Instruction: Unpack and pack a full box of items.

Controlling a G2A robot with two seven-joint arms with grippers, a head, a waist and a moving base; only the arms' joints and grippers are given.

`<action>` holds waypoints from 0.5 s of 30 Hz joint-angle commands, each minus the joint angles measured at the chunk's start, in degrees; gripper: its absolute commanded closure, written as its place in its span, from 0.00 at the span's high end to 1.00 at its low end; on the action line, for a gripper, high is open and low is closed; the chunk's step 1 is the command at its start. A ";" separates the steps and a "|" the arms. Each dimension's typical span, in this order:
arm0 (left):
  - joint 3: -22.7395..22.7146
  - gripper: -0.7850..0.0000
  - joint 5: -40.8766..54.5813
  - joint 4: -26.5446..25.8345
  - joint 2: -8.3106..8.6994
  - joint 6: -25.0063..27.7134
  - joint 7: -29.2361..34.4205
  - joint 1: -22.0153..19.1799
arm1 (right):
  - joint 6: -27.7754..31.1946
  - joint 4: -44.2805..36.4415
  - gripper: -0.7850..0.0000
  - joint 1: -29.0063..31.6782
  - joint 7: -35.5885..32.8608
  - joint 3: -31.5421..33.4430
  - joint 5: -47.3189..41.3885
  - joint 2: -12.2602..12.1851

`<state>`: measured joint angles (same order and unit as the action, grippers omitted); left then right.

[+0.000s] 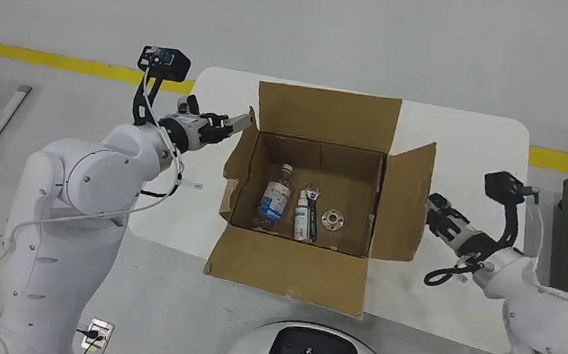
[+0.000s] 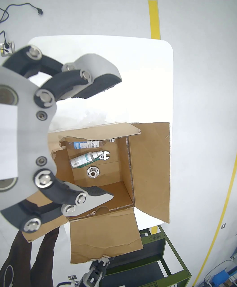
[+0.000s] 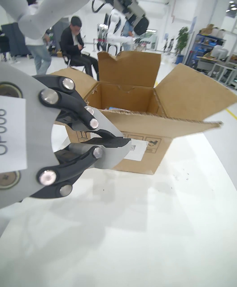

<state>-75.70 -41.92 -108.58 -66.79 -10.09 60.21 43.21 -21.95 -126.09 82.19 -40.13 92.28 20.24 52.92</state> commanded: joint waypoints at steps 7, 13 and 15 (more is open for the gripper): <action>0.00 1.00 0.00 0.00 0.00 0.00 0.00 0.00 | -1.45 1.85 0.00 -10.56 -2.75 -14.89 5.83 0.94; -1.44 1.00 -1.55 -0.23 0.38 1.51 -4.46 4.37 | -2.81 4.69 0.00 -15.60 -5.65 -22.29 11.16 1.67; -2.14 0.60 -1.99 -0.81 0.60 2.79 -4.98 5.99 | -3.20 5.09 0.00 -16.42 -6.07 -23.60 13.41 1.80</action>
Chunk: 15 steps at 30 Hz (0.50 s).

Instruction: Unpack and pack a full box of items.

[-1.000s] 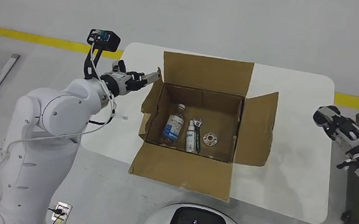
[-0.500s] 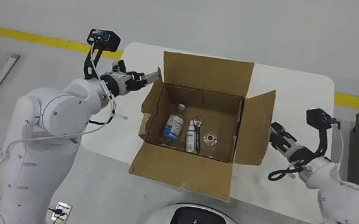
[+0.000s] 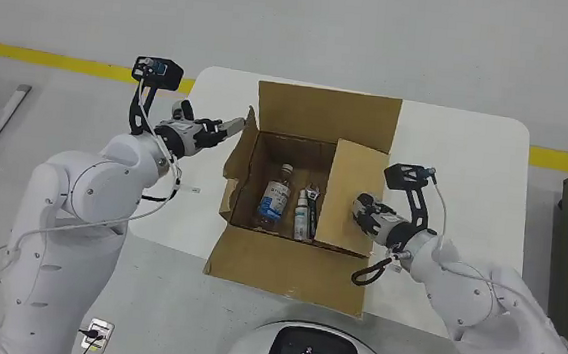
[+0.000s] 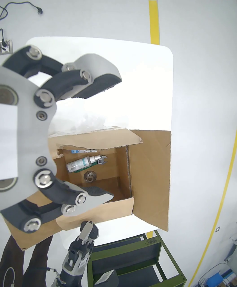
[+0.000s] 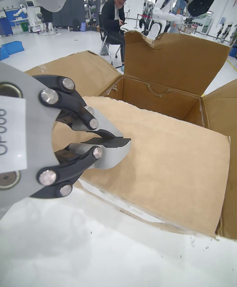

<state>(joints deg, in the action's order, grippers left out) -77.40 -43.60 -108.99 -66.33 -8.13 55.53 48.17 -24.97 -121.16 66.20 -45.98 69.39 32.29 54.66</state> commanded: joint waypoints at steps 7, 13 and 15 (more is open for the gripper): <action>-2.31 0.00 -11.67 -2.20 1.52 12.12 -4.71 7.21 | -1.45 0.32 0.00 -0.82 -0.73 -1.79 2.85 0.37; -2.33 0.00 -21.49 -1.81 2.29 18.37 -9.81 11.43 | -1.45 0.32 0.00 -0.82 -0.73 -1.79 2.85 0.37; -2.15 0.00 -21.67 -1.33 2.33 19.09 -10.72 12.42 | -1.00 0.47 0.00 -0.38 0.46 -1.68 2.95 0.41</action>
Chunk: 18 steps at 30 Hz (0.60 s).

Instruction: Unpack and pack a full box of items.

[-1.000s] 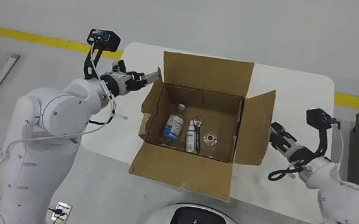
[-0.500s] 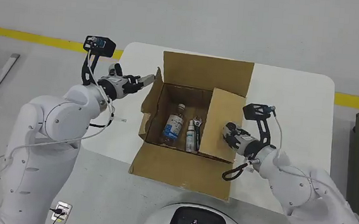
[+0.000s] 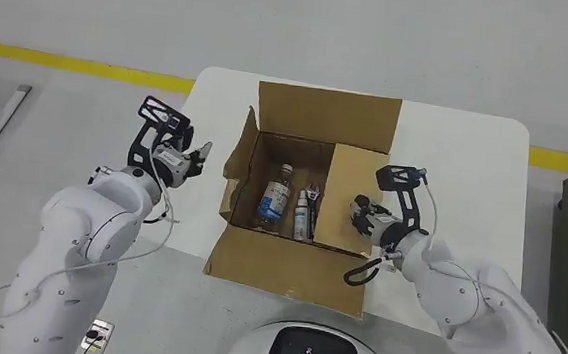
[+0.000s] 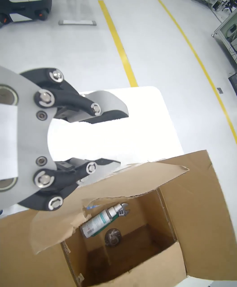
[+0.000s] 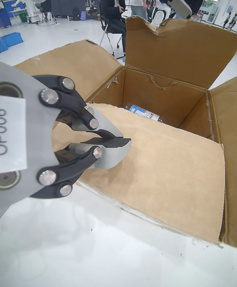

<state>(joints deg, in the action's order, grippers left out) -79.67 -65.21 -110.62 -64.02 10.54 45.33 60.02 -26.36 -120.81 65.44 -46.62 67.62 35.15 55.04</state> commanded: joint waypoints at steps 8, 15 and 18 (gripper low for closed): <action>2.83 0.00 0.17 4.16 -0.13 3.43 -3.63 1.35 | 5.42 -1.81 0.00 7.05 17.84 5.58 -3.25 0.50; 7.20 0.00 5.11 7.31 -0.96 4.54 -5.44 -1.68 | 6.28 -2.14 0.00 15.74 28.55 15.79 -5.55 0.47; 9.61 0.00 6.32 8.64 -1.39 5.14 -5.83 -3.34 | 6.30 -1.39 0.00 19.16 30.47 19.73 -5.89 0.47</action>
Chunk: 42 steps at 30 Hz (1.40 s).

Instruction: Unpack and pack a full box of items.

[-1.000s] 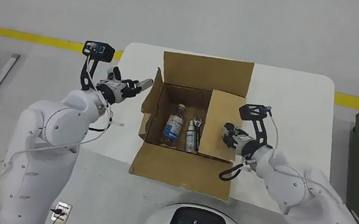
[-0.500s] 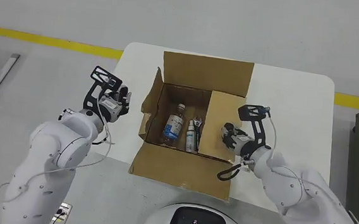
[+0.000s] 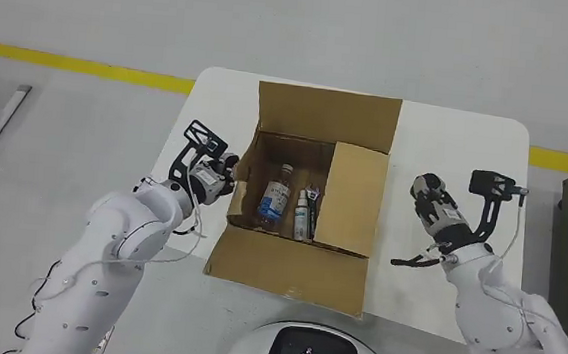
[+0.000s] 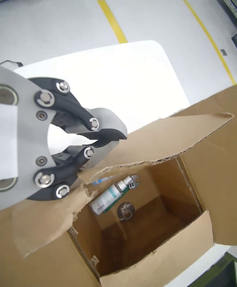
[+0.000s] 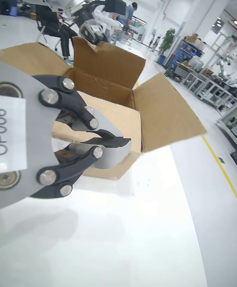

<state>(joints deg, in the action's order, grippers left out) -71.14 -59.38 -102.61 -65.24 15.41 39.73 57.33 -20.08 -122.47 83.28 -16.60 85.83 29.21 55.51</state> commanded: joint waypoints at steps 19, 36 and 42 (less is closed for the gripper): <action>10.11 0.00 -1.81 9.18 -2.03 3.43 -4.25 -6.94 | -6.65 7.06 0.00 -0.25 0.45 3.07 -2.25 1.55; 7.78 0.00 -1.23 8.40 -1.93 1.68 -3.51 -5.73 | -2.39 36.92 0.00 -35.23 -1.41 -11.83 -10.80 5.47; 7.56 0.00 -1.29 8.94 -1.97 2.00 -3.57 -5.80 | 3.51 43.77 0.00 -41.41 -3.53 -14.85 -16.21 6.94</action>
<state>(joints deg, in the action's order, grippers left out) -63.58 -60.80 -93.77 -67.18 17.33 36.17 51.56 -18.06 -79.69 42.67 -19.75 71.25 14.42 62.23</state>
